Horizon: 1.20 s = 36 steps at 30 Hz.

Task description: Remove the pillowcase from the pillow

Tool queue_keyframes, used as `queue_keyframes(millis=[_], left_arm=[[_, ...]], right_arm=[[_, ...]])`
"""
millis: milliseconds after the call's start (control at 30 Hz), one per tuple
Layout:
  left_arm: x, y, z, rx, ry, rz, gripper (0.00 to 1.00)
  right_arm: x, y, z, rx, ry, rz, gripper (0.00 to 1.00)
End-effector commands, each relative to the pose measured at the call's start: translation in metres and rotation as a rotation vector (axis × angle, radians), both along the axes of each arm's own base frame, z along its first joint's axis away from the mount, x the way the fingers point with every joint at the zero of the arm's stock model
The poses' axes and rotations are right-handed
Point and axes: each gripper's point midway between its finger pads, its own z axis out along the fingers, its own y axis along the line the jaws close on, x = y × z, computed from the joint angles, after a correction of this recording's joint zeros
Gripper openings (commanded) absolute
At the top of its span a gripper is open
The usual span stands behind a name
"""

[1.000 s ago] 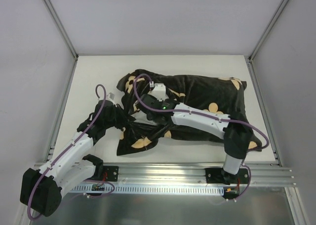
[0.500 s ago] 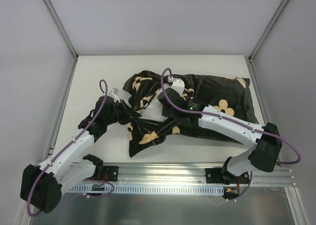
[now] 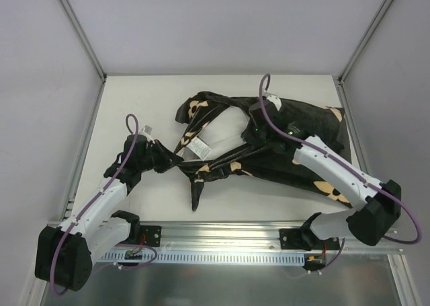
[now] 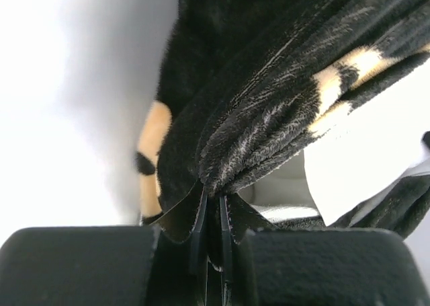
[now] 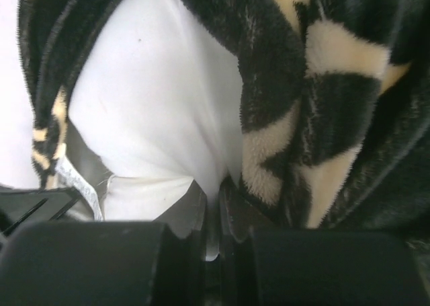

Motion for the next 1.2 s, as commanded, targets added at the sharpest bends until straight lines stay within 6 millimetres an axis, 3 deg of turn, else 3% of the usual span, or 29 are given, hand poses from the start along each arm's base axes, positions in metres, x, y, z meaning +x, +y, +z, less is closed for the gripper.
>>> queue_keyframes(millis=[0, 133, 167, 200, 300, 400, 500, 533, 567, 600, 667, 833, 967, 1167], left_arm=[[-0.032, 0.048, -0.064, 0.216, 0.214, 0.098, 0.00], [-0.033, 0.041, -0.073, 0.187, 0.227, 0.074, 0.00], [-0.033, 0.038, -0.073, 0.181, 0.225, 0.063, 0.00], [-0.036, 0.032, -0.073, 0.177, 0.222, 0.039, 0.00], [-0.035, 0.016, -0.069, 0.171, 0.189, -0.013, 0.00], [-0.035, 0.009, -0.069, 0.178, 0.183, -0.043, 0.00], [-0.035, 0.007, -0.069, 0.173, 0.178, -0.049, 0.00], [-0.035, 0.008, -0.070, 0.177, 0.178, -0.046, 0.00], [-0.035, 0.008, -0.072, 0.178, 0.179, -0.047, 0.00], [-0.035, 0.008, -0.072, 0.179, 0.179, -0.046, 0.00], [-0.036, 0.009, -0.074, 0.181, 0.185, -0.044, 0.00], [-0.036, 0.008, -0.074, 0.176, 0.185, -0.046, 0.00], [-0.036, 0.008, -0.073, 0.173, 0.180, -0.043, 0.00], [-0.036, 0.008, -0.072, 0.168, 0.182, -0.040, 0.00]], right_arm=[[0.022, -0.106, 0.096, -0.076, -0.272, -0.285, 0.01], [0.014, -0.091, 0.095, 0.064, -0.314, -0.230, 0.01], [0.012, -0.087, 0.089, 0.095, -0.301, -0.228, 0.01], [0.011, -0.079, 0.067, 0.098, -0.251, -0.198, 0.01], [0.008, -0.057, 0.029, 0.054, -0.157, -0.145, 0.01], [-0.001, -0.041, 0.021, -0.021, -0.157, -0.079, 0.01], [-0.013, -0.023, 0.026, -0.125, -0.198, 0.007, 0.49], [-0.014, -0.017, 0.038, -0.137, -0.223, 0.027, 0.68], [-0.014, -0.016, 0.043, -0.175, -0.244, 0.031, 0.74], [-0.023, -0.009, 0.044, -0.211, -0.246, 0.068, 0.77], [-0.022, 0.001, 0.056, -0.261, -0.283, 0.072, 0.82], [-0.043, 0.039, 0.060, -0.379, -0.318, 0.220, 0.84], [-0.063, 0.079, 0.038, -0.518, -0.296, 0.362, 0.93], [-0.083, 0.108, -0.011, -0.639, -0.218, 0.468, 0.96]])
